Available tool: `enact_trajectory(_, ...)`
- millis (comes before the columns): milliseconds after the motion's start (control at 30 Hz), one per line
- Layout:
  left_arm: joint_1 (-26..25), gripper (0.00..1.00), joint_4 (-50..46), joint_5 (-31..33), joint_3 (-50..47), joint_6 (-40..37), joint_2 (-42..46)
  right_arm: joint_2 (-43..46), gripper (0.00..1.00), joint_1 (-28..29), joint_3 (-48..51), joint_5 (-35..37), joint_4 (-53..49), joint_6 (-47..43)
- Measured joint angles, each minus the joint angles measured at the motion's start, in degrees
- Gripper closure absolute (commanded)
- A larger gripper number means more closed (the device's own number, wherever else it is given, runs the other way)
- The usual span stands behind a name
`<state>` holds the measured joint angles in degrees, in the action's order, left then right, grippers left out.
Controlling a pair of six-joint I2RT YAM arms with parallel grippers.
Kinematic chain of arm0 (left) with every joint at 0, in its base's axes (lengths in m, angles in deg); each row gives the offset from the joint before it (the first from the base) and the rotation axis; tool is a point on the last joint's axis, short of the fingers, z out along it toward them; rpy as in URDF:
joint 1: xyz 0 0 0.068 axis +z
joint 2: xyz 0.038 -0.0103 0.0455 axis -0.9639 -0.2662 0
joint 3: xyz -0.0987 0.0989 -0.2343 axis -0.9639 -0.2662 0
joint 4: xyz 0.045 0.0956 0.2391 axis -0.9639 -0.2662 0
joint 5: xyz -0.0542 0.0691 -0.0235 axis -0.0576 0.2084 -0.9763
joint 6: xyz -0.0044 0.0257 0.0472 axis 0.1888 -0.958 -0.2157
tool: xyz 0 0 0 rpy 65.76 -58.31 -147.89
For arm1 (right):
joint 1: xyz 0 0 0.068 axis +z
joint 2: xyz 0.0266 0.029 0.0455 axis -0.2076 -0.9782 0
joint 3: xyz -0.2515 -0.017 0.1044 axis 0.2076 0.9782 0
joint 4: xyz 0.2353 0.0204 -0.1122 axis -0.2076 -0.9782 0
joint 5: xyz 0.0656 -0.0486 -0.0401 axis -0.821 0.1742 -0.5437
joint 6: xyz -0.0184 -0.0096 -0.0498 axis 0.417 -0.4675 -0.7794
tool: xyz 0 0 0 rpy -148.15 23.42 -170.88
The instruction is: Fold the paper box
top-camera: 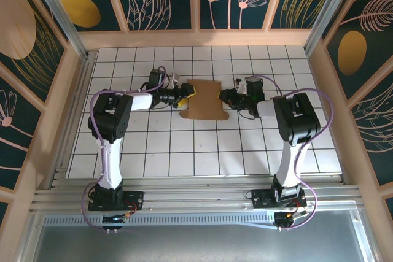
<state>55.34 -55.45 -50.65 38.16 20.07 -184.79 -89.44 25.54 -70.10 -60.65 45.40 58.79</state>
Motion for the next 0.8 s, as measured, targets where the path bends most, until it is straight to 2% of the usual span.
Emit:
enact_trajectory(567,-1.0,0.31,26.3,-2.7,-9.2,24.8,-0.1,0.4,0.64,-1.1,0.5,0.2,1.0,0.2)
enact_trajectory(667,-1.2,0.33,27.9,-2.6,-9.2,26.5,0.0,0.5,0.63,-1.2,0.5,0.3,1.0,0.2)
enact_trajectory(800,-1.8,0.33,22.8,-1.9,-6.8,24.9,0.0,0.5,0.63,-1.2,0.5,0.2,1.1,0.6)
